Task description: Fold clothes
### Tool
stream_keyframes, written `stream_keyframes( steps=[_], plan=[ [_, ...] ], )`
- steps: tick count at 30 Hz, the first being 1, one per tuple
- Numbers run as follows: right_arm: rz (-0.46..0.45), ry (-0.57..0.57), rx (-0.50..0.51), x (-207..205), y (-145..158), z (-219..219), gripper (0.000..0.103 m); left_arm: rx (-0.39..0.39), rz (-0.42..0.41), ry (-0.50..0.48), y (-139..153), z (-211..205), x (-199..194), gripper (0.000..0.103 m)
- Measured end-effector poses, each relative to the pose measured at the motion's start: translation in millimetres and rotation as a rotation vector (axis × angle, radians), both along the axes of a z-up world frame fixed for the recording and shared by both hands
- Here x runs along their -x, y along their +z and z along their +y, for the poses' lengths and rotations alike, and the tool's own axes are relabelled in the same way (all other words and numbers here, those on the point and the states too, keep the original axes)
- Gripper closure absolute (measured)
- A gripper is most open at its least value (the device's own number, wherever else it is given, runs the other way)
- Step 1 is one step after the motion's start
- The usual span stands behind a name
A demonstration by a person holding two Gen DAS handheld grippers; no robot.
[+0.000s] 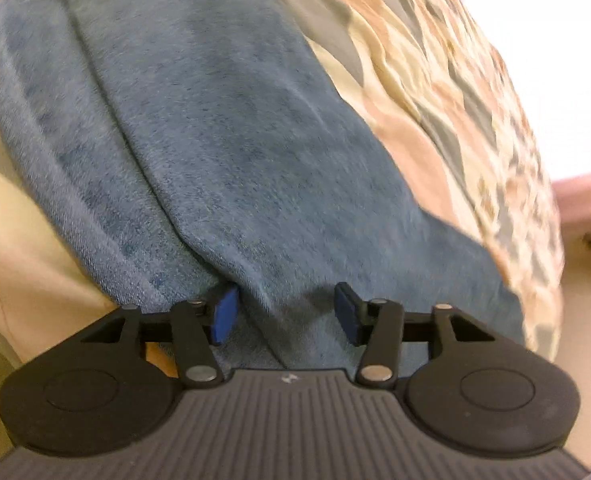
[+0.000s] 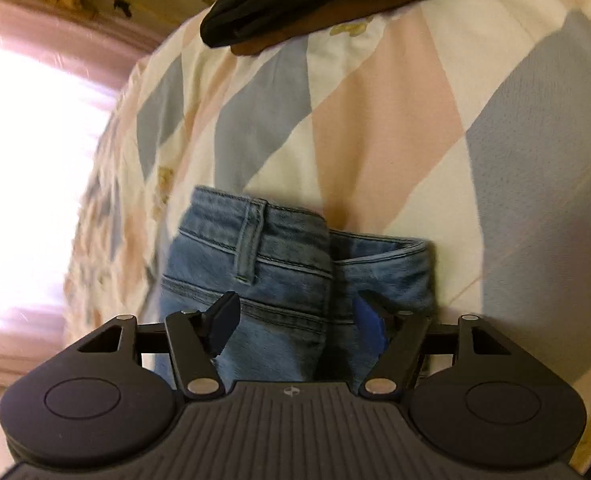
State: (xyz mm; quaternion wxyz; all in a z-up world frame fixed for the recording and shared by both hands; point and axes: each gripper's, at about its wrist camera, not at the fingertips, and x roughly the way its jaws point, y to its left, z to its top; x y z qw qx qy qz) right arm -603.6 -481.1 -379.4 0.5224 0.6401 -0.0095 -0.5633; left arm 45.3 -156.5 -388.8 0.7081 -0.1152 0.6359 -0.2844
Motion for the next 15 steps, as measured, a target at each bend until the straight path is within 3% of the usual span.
stream_keyframes(
  steps=[1, 2, 4, 6, 12, 15],
  plan=[
    [-0.009, -0.007, 0.0, 5, -2, 3, 0.056, -0.004, -0.009, 0.006, 1, 2, 0, 0.083],
    [-0.018, -0.013, 0.001, 11, -4, 5, 0.061, -0.004, -0.021, 0.005, 3, 3, -1, 0.088],
    [-0.017, -0.009, 0.015, 15, -3, 9, 0.08, 0.0, -0.063, -0.029, 14, 4, 0, 0.092],
    [0.005, 0.013, 0.046, 13, 7, 9, 0.09, 0.002, -0.126, -0.08, 31, 2, 2, 0.095],
    [0.069, 0.07, 0.106, 4, 65, 28, 0.093, 0.02, -0.256, -0.176, 80, 6, 3, 0.097],
    [0.09, 0.073, 0.079, 13, 69, 39, 0.093, -0.019, -0.282, -0.225, 82, 14, 10, 0.097]
  ],
)
